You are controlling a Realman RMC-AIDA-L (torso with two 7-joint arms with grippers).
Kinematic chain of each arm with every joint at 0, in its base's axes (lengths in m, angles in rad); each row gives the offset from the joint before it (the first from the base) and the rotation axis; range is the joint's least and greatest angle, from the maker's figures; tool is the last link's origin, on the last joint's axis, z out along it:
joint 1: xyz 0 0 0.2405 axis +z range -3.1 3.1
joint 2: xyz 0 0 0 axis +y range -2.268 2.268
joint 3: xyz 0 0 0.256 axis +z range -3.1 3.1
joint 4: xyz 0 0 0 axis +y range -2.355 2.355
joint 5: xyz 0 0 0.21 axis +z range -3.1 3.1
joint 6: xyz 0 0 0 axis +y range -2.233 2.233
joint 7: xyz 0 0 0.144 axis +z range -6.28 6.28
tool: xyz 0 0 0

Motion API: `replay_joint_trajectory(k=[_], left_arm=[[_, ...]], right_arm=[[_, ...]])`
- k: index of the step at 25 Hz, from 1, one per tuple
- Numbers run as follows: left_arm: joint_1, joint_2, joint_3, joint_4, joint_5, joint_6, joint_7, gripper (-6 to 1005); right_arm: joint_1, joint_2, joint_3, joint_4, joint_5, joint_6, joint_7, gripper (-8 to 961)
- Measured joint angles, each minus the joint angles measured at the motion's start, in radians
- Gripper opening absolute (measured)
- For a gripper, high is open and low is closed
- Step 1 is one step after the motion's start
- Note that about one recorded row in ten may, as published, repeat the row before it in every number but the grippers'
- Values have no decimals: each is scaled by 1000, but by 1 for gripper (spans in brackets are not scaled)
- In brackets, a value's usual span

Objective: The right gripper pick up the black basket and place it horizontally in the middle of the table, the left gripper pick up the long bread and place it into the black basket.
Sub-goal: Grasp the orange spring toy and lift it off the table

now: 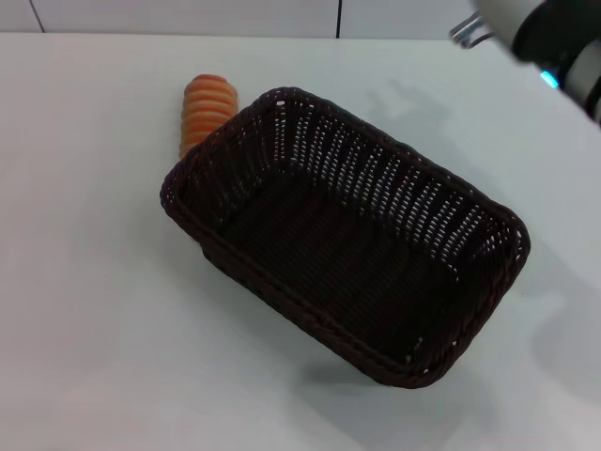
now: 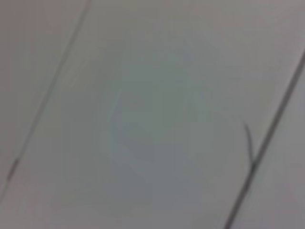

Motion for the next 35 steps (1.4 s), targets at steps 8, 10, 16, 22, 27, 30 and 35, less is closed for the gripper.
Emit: replay_joint_trajectory(k=[8, 10, 16, 22, 27, 30, 35], left_arm=[[-108, 3, -7, -77, 6, 7, 20, 858], [-139, 5, -8, -99, 10, 13, 21, 858], [-245, 5, -9, -208, 13, 17, 21, 858], [-297, 6, -8, -229, 14, 20, 28, 858], [-360, 6, -2, -233, 15, 41, 72, 858], [-371, 7, -10, -233, 15, 52, 89, 858], [-372, 7, -32, -224, 15, 58, 112, 858]], right_arm=[[-89, 21, -48, -30, -85, 57, 1, 330], [-127, 21, -60, -12, -115, 59, 0, 329], [-265, 24, -102, 61, -186, 46, -2, 330], [-355, 24, -137, 116, -220, 38, -4, 329], [-434, 26, -196, 144, -274, 0, -5, 330], [-435, 26, -229, 146, -269, -18, -2, 330], [-429, 25, -238, 148, -226, 17, 7, 331]])
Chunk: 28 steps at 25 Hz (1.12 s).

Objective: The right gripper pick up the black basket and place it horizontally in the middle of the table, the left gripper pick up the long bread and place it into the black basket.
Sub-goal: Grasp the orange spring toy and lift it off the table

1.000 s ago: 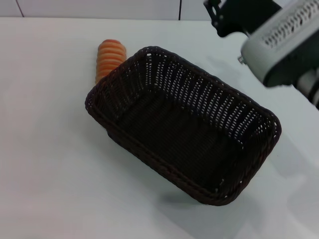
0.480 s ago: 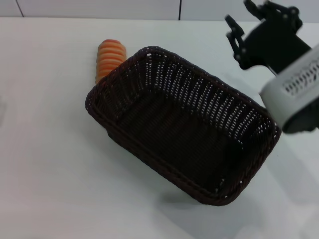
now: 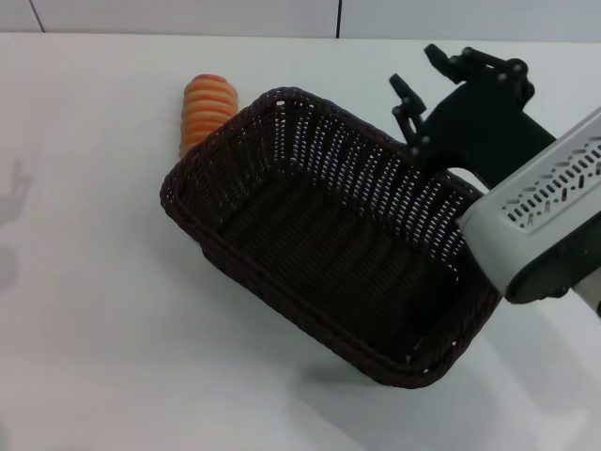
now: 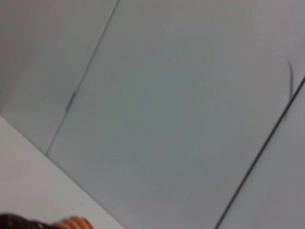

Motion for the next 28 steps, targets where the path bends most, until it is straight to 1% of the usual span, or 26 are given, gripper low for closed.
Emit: replay_joint_trajectory(k=[1, 5, 8, 11, 13, 15, 16, 18, 23, 25, 26, 28], left_arm=[[-2, 0, -7, 0, 0, 2, 2, 858], [-9, 0, -18, 0, 0, 9, 2, 858], [1, 1, -34, 8, 0, 24, 2, 858], [18, 0, -46, 40, 0, 57, 2, 858], [15, -1, -49, 48, 0, 69, 2, 858], [1, -3, -57, 60, 0, 82, 2, 858], [-19, -4, -66, 66, 0, 86, 1, 858], [-26, -4, -72, 66, 0, 86, 0, 858], [-49, -8, -91, 64, -8, 81, -12, 858], [-51, -8, -90, 60, -9, 75, -23, 858], [-52, -8, -89, 59, -9, 70, -32, 858], [-53, -7, -91, 55, -9, 60, -46, 858]], right_arm=[[1, -2, 0, -7, 9, 30, 1, 331], [2, -1, -3, -18, 14, 69, 1, 332], [-1, 0, -2, -16, 41, 111, 7, 333], [-27, -14, 15, 34, 124, 150, 53, 333], [-57, -29, 29, 97, 152, 146, 98, 332], [-88, -32, 35, 155, 143, 103, 114, 332], [-112, -28, 37, 198, 114, 51, 115, 332], [-118, -28, 36, 209, 100, 38, 116, 333], [-111, -45, 44, 216, 85, 79, 155, 333], [-105, -49, 66, 205, 85, 93, 203, 333], [-106, -52, 97, 196, 84, 97, 250, 333], [-116, -50, 117, 195, 81, 102, 264, 333]])
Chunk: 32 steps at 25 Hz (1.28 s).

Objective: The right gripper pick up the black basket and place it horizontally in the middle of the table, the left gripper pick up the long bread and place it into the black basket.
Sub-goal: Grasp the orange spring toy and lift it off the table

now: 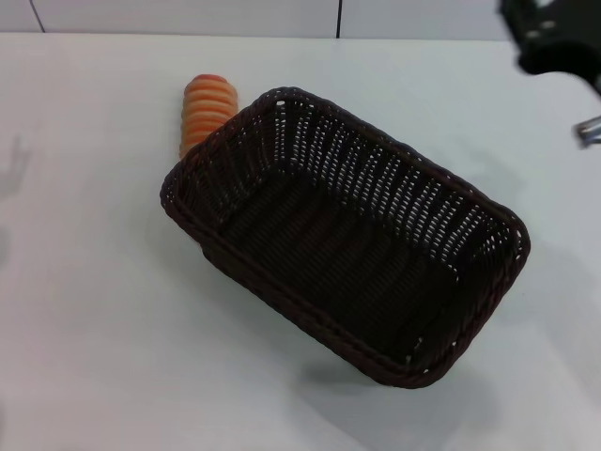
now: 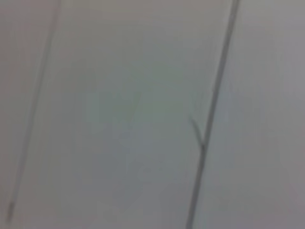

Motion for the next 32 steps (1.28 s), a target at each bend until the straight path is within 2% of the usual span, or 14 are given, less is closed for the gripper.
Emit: replay_joint_trajectory(k=[2, 3, 11, 13, 17, 18, 19, 22, 23, 24, 27, 28, 29, 32], left_arm=[[0, 0, -1, -1, 0, -5, -4, 858], [0, 0, -1, -1, 0, -5, -4, 858], [-19, 1, 3, -3, -1, -28, -6, 858], [-24, 1, 4, -3, -1, -28, -6, 858], [-31, 1, 9, -4, -1, -28, -6, 858], [-31, 1, 11, -3, -1, -28, -6, 858], [-31, 1, 11, -3, -1, -28, -6, 858], [-32, 0, 26, 7, -2, -28, -6, 858], [-32, 0, 29, 8, -2, -29, -6, 858], [-32, 0, 29, 8, -2, -29, -6, 858], [-35, 0, 64, 15, -2, -38, -6, 858], [-36, 0, 76, 20, -2, -39, -6, 858], [-36, 0, 79, 21, -2, -39, -6, 858], [-33, 2, 112, 51, -2, -24, -6, 858]], right_arm=[[-33, 12, 44, -1, -6, 18, 11, 332], [-72, 28, 90, -1, -9, 49, 13, 332], [-142, 43, 226, -24, -27, 158, 71, 332], [-152, 45, 277, -52, -62, 239, 118, 332], [-155, 52, 456, -146, -177, 525, 281, 333], [-132, 51, 559, -186, -267, 653, 409, 333], [-132, 51, 559, -186, -267, 653, 409, 333], [-67, 50, 746, -224, -489, 846, 698, 333], [-14, 49, 870, -249, -608, 958, 848, 333], [-14, 49, 870, -249, -608, 958, 848, 333], [75, 46, 1069, -295, -751, 1130, 1033, 333], [140, 43, 1199, -327, -839, 1248, 1118, 333], [140, 43, 1199, -327, -839, 1248, 1118, 333], [238, 41, 1375, -372, -959, 1403, 1188, 332]])
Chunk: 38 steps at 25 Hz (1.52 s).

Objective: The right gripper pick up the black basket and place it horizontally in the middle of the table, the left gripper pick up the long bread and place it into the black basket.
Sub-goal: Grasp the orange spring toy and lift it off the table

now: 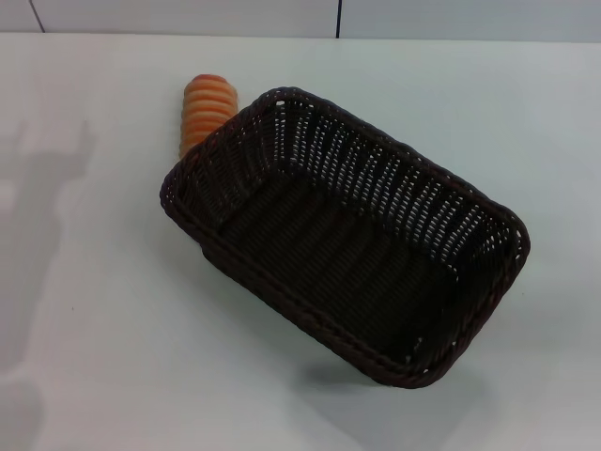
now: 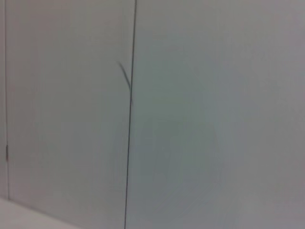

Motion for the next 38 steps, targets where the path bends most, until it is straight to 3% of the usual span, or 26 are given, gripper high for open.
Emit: replay_joint_trajectory(k=[3, 6, 9, 13, 18, 22, 26, 30, 34, 35, 37, 38], left_arm=[[6, 1, 4, 46, 0, 55, 0, 858], [-9, 0, -45, 132, 0, 239, -25, 857], [-76, 0, -144, 187, 0, 457, -88, 857], [-359, 2, -458, 179, -19, 989, -196, 857], [-643, 4, -684, 91, 40, 1300, -209, 857], [-844, 7, -732, 36, 227, 1440, -227, 857], [-992, 5, -714, -1, 411, 1502, -228, 857], [-1092, 13, -707, -91, 474, 1508, -221, 857], [-1143, 17, -707, -165, 523, 1503, -219, 857], [-1196, 24, -707, -262, 554, 1484, -217, 857], [-1206, 26, -708, -282, 555, 1477, -216, 857], [-1239, 34, -713, -365, 559, 1439, -216, 857]], right_arm=[[73, -5, 99, -34, -82, 79, 13, 332], [148, -25, 152, -88, -166, 126, 14, 332], [170, -29, 162, -104, -192, 133, 7, 332], [185, -25, 164, -113, -237, 132, -24, 332], [196, -38, 157, -175, -247, 161, -44, 332], [183, -41, 159, -195, -259, 161, -48, 333], [163, -33, 162, -188, -270, 157, -45, 333], [145, -22, 188, -178, -257, 147, -50, 333], [136, -15, 203, -168, -244, 147, -49, 333], [134, -14, 203, -167, -238, 149, -48, 333], [133, -13, 203, -167, -226, 153, -47, 334], [132, -12, 201, -167, -222, 156, -46, 334]])
